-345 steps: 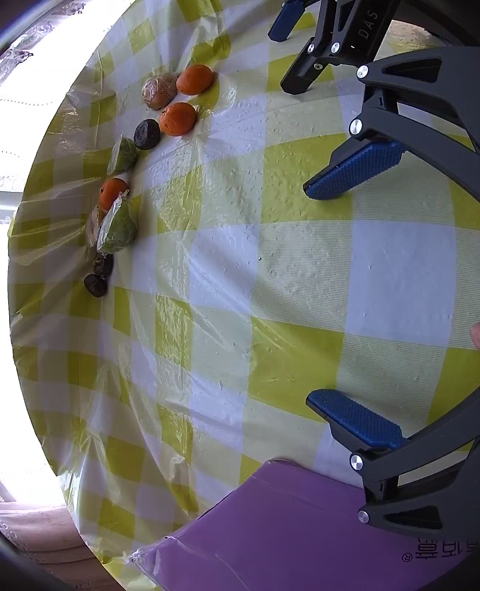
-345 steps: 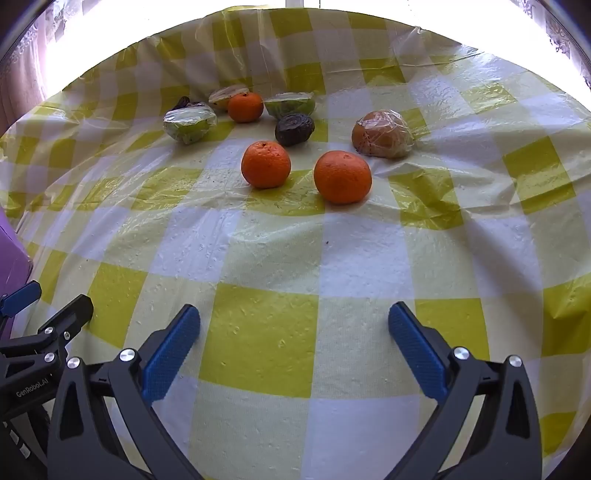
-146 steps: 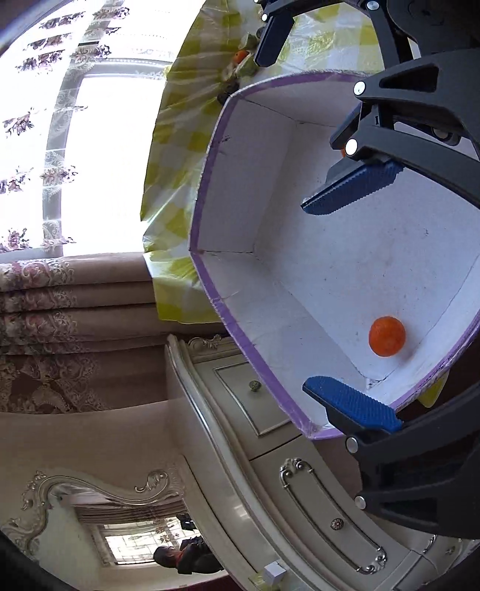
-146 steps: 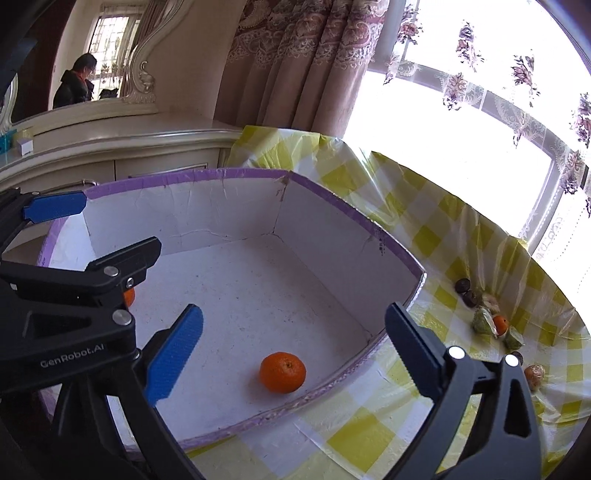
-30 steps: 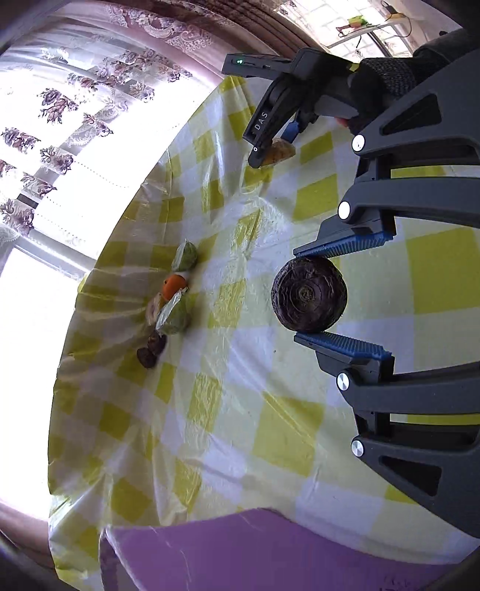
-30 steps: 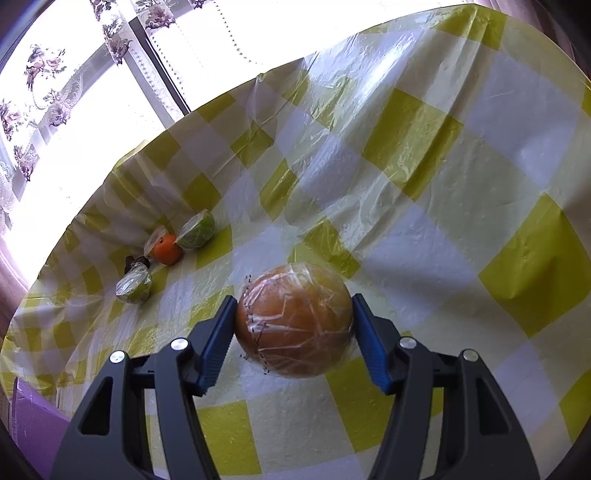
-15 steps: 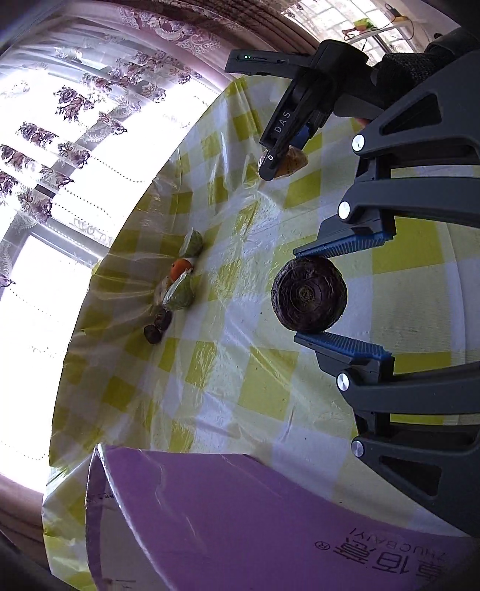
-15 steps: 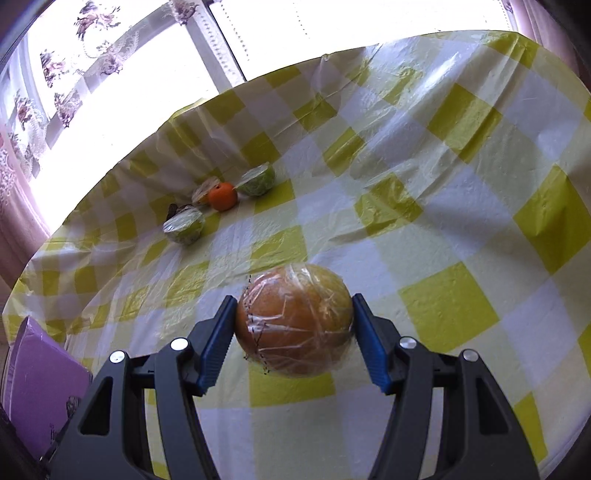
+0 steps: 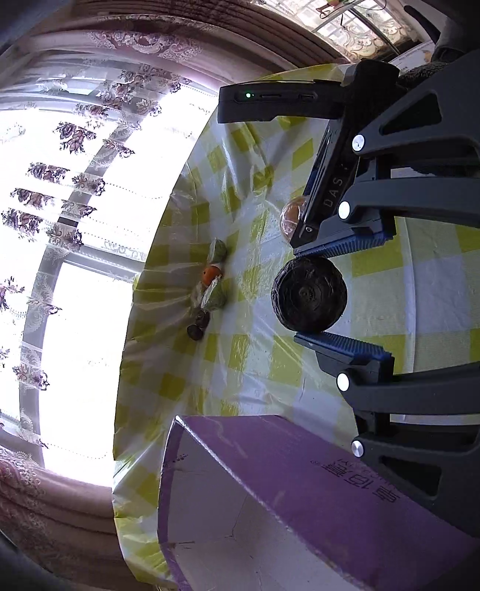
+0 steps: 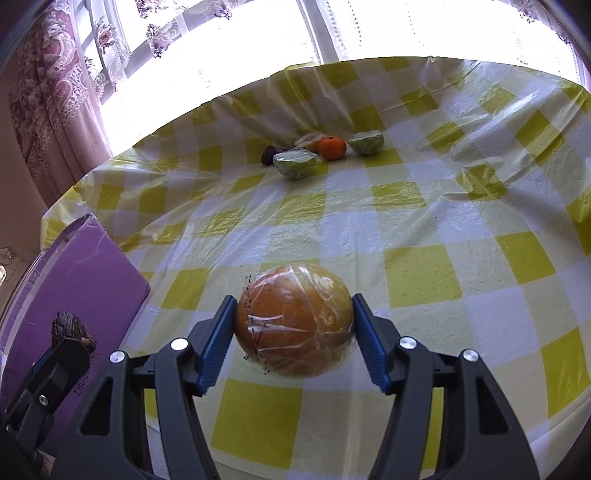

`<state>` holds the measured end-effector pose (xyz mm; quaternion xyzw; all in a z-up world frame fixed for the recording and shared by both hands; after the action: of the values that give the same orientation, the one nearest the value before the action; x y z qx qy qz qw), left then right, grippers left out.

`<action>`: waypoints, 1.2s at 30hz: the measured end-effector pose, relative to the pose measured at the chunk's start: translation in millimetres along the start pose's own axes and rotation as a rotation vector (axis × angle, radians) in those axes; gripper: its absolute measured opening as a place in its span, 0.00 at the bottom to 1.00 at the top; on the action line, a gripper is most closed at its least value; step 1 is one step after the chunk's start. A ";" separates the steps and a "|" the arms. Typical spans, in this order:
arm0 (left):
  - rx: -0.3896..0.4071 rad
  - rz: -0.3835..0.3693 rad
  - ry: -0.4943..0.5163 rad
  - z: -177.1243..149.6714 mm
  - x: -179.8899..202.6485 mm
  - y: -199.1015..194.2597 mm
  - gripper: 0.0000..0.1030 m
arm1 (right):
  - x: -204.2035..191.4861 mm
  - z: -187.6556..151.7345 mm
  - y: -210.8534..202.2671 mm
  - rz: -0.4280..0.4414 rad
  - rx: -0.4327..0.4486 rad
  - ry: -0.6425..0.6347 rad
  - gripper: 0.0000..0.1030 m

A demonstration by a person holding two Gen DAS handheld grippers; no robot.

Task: Organize fruits
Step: 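Carry both fruits into the purple box and open both tools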

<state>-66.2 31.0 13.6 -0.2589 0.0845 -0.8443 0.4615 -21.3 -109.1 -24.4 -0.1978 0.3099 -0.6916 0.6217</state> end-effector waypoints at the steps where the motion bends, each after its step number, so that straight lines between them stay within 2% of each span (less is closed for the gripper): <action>1: 0.003 0.004 0.000 0.6 -0.4 -4.6 0.37 | -5.2 -2.9 -1.7 0.009 -0.002 -0.012 0.61; 6: 0.039 0.040 -0.003 3.3 -6.0 -33.7 0.37 | -32.5 -18.5 -11.5 0.073 -0.034 -0.051 0.61; 10: 0.099 0.065 0.003 14.8 -8.3 -68.9 0.37 | -60.0 -26.9 -26.2 0.134 -0.042 -0.092 0.61; 17: 0.262 0.125 0.026 47.5 -12.8 -142.6 0.37 | -107.2 -3.7 -84.5 0.268 0.062 -0.136 0.61; 24: 0.343 0.264 -0.020 54.8 -52.1 -193.3 0.37 | -169.2 2.8 -141.2 0.396 0.144 -0.254 0.61; 30: 0.341 0.377 -0.093 39.9 -96.9 -213.6 0.37 | -223.4 -15.3 -164.5 0.446 0.178 -0.409 0.61; 36: 0.287 0.459 -0.179 17.0 -135.4 -218.4 0.37 | -255.7 -38.6 -148.6 0.402 0.143 -0.527 0.61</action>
<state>-158.5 266.3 62.9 -0.2386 -0.0206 -0.6947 0.6783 -118.2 154.4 76.2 -0.2606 0.1218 -0.5002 0.8168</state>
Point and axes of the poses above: each gripper's, at about its wrist camera, not at the fingertips, and y roughly the way its jaws point, x to its right, z to its top, the point moved 10 cm from there along y, roughly the way its jaws point, and after that the axes turned 14 degrees about -z, right-handed, at the moved point
